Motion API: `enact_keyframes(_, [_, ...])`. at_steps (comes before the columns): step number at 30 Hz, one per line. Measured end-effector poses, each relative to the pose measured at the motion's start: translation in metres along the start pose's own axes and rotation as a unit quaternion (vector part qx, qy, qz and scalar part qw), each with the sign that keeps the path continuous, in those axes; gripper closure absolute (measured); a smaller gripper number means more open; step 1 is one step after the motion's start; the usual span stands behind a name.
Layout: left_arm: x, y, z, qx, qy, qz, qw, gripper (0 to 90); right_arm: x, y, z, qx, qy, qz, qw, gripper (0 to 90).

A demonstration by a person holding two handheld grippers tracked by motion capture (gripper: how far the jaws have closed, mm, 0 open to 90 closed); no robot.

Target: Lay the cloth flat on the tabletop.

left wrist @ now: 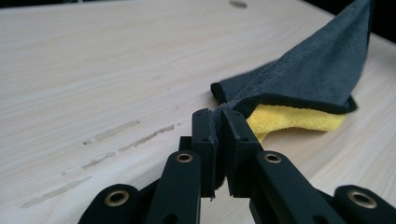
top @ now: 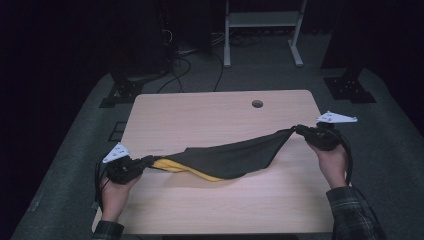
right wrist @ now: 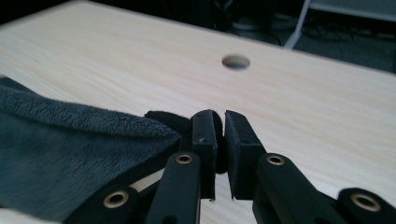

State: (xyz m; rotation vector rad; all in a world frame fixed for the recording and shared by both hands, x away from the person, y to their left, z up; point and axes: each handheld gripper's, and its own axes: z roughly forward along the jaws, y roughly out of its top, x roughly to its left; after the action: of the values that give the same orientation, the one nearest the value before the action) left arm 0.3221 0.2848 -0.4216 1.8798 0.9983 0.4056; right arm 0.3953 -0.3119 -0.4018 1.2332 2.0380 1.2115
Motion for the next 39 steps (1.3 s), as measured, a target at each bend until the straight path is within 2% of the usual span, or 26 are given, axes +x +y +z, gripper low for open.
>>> enact_keyframes(2, [-0.002,-0.001,0.005,0.007,0.002,0.006,1.0,83.4,0.0,-0.003,0.011,0.014,0.002,-0.003,0.9999,78.9])
enact_keyframes(3, [-0.002,-0.001,0.006,0.009,0.003,0.006,0.9999,83.3,0.001,-0.003,0.015,0.017,0.003,-0.005,0.9998,71.7])
enact_keyframes(6, [-0.003,-0.003,0.007,0.01,0.002,0.007,0.9999,83.2,0.006,-0.001,0.013,0.011,0.003,-0.017,0.9998,57.4])
enact_keyframes(7, [-0.003,-0.003,0.007,0.011,0.003,0.006,0.9999,83.2,0.01,0.0,0.011,0.008,0.008,-0.02,0.9997,57.1])
enact_keyframes(10, [-0.004,-0.005,0.007,0.013,0.002,0.007,0.9999,83.1,0.023,0.0,0.005,0.01,0.047,-0.035,0.9982,55.8])
enact_keyframes(13, [-0.006,-0.005,0.007,0.013,0.0,0.009,0.9999,83.0,0.044,-0.007,0.006,0.008,0.088,-0.057,0.9945,59.2])
enact_keyframes(14, [-0.007,-0.005,0.007,0.013,-0.001,0.011,0.9999,82.9,0.056,-0.011,0.008,0.016,0.115,-0.068,0.991,59.8])
enact_keyframes(17, [-0.009,-0.005,0.009,0.016,-0.004,0.014,0.9998,82.8,0.086,-0.02,0.013,0.035,0.155,-0.11,0.9811,62.1])
enact_keyframes(22, [-0.012,-0.006,0.012,0.019,-0.009,0.016,0.9997,82.4,0.121,-0.031,0.024,0.058,0.214,-0.138,0.9652,63.3])
enact_keyframes(26, [-0.013,-0.004,0.014,0.023,-0.018,0.004,0.9996,81.7,0.143,-0.039,0.039,0.082,0.241,-0.166,0.9528,63.3])
enact_keyframes(31, [-0.014,-0.005,0.015,0.028,-0.018,0.0,0.9994,81.6,0.167,-0.044,0.053,0.099,0.265,-0.197,0.9389,63.0])
enact_keyframes(35, [-0.015,-0.005,0.016,0.029,-0.022,0.002,0.9993,81.5,0.179,-0.046,0.062,0.107,0.26,-0.223,0.9335,61.8])
enact_keyframes(36, [-0.015,-0.005,0.016,0.029,-0.023,0.003,0.9993,81.4,0.181,-0.046,0.064,0.107,0.254,-0.229,0.9335,61.5])
enact_keyframes(37, [-0.015,-0.005,0.016,0.03,-0.023,0.004,0.9993,81.3,0.182,-0.047,0.067,0.107,0.252,-0.241,0.9311,60.6])
enact_keyframes(39, [-0.015,-0.005,0.016,0.029,-0.025,0.004,0.9993,81.3,0.185,-0.048,0.071,0.11,0.245,-0.251,0.9299,60.5])
